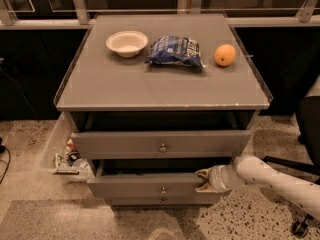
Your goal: Open middle drawer
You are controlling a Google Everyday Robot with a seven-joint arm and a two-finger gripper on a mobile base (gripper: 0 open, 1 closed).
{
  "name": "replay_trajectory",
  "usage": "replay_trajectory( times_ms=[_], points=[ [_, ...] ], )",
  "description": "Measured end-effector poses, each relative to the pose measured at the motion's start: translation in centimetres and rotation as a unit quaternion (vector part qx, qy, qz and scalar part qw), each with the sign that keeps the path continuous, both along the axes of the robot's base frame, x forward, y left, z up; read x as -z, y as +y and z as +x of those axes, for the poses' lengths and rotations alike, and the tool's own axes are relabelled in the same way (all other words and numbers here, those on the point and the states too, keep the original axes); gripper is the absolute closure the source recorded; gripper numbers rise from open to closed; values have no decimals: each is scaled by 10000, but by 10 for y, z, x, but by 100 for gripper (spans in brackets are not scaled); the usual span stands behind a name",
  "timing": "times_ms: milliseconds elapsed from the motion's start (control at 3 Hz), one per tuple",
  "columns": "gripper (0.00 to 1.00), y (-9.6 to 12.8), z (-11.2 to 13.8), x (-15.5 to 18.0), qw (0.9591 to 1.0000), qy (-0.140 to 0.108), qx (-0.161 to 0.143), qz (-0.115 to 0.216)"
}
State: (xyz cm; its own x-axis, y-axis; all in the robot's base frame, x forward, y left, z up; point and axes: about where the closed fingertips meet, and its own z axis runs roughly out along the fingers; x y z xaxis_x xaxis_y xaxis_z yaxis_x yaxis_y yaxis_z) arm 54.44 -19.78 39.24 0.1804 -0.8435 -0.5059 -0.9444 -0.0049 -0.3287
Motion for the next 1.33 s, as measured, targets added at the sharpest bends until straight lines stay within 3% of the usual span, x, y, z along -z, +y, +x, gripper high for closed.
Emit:
replay_trajectory(
  times_ms=[1000, 1333],
  points=[
    [12, 5, -9, 1, 9998, 136, -46, 157],
    [15, 5, -9, 1, 9998, 136, -46, 157]
  ],
)
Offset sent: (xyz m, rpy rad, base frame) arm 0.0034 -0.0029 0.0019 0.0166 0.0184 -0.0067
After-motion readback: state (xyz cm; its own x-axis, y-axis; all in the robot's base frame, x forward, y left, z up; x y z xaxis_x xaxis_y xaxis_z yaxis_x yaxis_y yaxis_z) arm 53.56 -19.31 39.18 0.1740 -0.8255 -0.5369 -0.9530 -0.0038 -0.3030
